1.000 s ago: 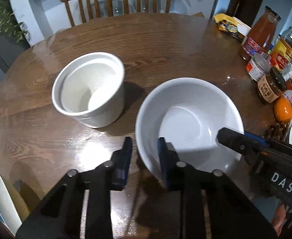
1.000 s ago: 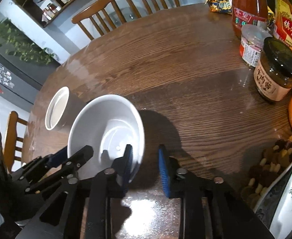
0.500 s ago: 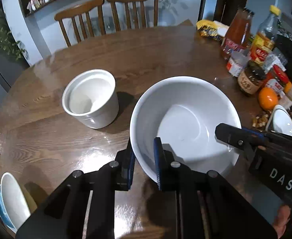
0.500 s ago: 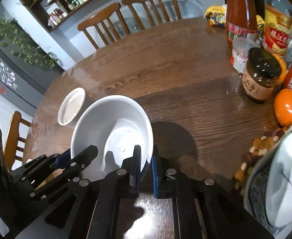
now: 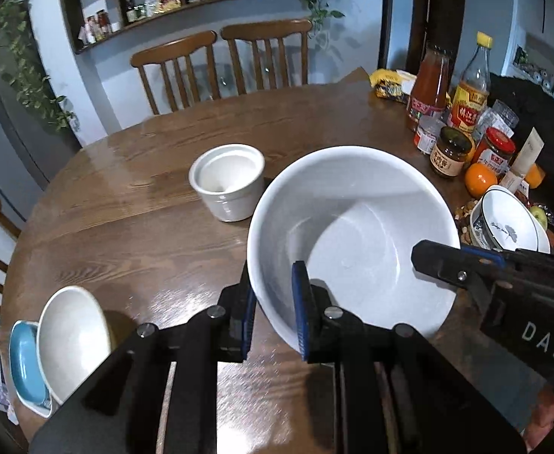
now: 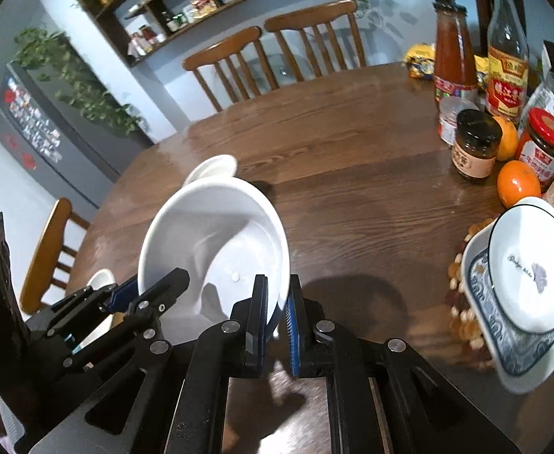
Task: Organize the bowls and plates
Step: 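Lift the medium white bowl and carry it over the large white bowl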
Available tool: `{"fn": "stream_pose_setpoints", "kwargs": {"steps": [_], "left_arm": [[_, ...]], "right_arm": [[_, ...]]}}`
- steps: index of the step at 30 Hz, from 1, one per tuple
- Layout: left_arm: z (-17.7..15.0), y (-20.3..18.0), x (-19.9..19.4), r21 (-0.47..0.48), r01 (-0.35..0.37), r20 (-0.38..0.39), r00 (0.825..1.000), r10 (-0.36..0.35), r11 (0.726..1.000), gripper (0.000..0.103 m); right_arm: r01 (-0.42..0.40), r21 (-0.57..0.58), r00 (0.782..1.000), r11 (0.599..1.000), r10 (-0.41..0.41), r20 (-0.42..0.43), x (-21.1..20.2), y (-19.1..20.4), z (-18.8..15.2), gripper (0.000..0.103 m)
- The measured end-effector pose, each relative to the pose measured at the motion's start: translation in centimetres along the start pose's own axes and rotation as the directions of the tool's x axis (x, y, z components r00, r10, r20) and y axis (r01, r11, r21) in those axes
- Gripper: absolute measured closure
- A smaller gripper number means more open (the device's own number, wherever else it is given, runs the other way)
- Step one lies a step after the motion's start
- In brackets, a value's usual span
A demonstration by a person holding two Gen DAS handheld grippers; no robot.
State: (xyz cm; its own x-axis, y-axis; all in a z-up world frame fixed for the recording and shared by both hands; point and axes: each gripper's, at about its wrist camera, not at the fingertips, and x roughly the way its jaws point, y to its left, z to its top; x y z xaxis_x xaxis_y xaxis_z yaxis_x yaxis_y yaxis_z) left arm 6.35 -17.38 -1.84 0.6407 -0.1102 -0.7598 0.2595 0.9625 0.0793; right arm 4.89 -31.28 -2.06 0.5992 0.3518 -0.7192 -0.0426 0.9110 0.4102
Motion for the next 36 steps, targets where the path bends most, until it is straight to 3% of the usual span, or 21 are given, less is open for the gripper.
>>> {"fn": "stream_pose_setpoints", "kwargs": {"steps": [22, 32, 36], "left_arm": [[-3.4, 10.0, -7.0, -0.18, -0.133, 0.073, 0.986, 0.148, 0.975, 0.087], [-4.6, 15.0, -7.3, -0.248, -0.188, 0.042, 0.978, 0.205, 0.95, 0.087], [-5.4, 17.2, -6.4, -0.277, -0.182, -0.003, 0.982, 0.188, 0.944, 0.087]], "right_arm": [[-0.13, -0.21, 0.991, 0.969, 0.13, -0.013, -0.3, 12.1, -1.1, 0.092], [-0.173, -0.285, 0.985, 0.943, 0.158, -0.075, 2.5, 17.2, -1.5, 0.092], [-0.18, -0.289, 0.982, 0.94, 0.155, -0.108, 3.8, 18.6, -1.9, 0.092]]}}
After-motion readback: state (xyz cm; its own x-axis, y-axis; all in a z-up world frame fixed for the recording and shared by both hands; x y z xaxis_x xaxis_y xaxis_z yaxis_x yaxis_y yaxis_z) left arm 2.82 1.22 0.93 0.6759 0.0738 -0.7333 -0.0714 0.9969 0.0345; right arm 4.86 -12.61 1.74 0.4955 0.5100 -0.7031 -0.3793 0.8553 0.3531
